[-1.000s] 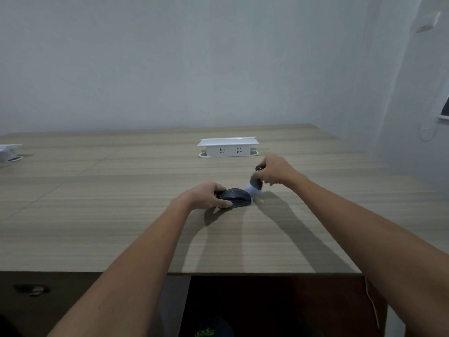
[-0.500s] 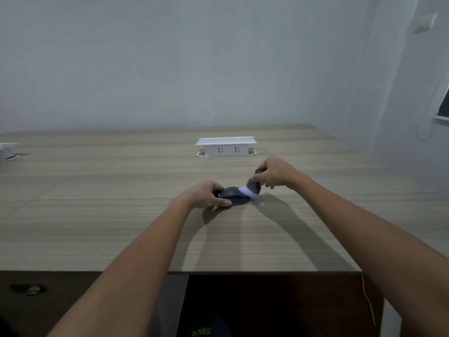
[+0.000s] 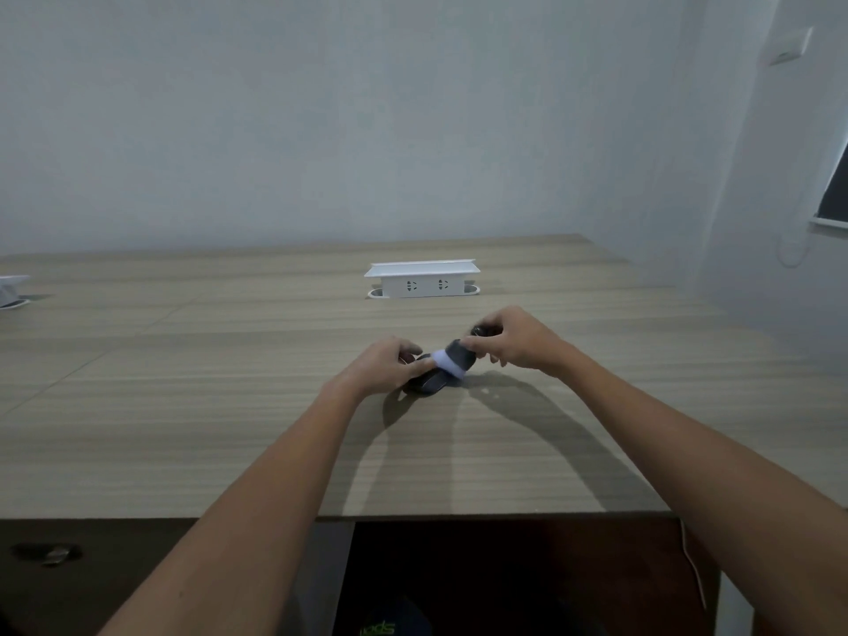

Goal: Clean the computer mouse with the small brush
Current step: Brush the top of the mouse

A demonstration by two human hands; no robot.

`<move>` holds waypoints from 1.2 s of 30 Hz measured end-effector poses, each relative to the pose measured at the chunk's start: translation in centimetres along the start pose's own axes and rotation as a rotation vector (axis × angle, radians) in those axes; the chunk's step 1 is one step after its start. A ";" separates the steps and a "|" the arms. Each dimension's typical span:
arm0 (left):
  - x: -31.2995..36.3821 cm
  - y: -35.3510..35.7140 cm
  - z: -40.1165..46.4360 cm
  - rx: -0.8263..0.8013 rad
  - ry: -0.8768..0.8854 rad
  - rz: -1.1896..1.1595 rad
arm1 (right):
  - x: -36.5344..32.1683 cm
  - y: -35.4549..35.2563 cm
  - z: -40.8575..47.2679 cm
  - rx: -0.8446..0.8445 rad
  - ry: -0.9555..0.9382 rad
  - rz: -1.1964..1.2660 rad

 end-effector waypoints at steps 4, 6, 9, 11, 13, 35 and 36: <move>-0.2 0.7 -0.1 -0.035 -0.009 -0.061 | 0.8 -1.7 0.0 0.198 -0.028 -0.152; -0.5 0.8 0.0 -0.030 -0.015 -0.073 | 0.9 -1.4 -0.4 0.157 -0.030 0.024; -0.5 0.7 0.1 -0.018 -0.016 -0.051 | 1.3 0.1 -1.0 0.028 0.005 0.039; -0.6 0.7 0.1 -0.015 -0.034 -0.057 | 1.3 -0.9 -0.9 0.129 -0.020 -0.146; -0.8 0.9 0.2 -0.017 -0.045 -0.071 | 0.9 -1.4 -1.0 0.172 -0.044 -0.145; -0.7 0.4 0.2 0.026 -0.096 -0.036 | -0.2 1.6 -0.8 -0.025 -0.082 -0.114; -0.7 0.5 0.2 0.021 -0.103 -0.039 | -0.2 1.3 -0.6 0.024 -0.098 -0.171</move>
Point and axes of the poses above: each hand's wrist, its own z-axis towards the middle knuckle, its own y-axis out of the palm, x = y × z, the point moved 10 cm from there along z, towards the middle knuckle, and after that the axes turned 15 degrees about z, right-handed, at the moved point
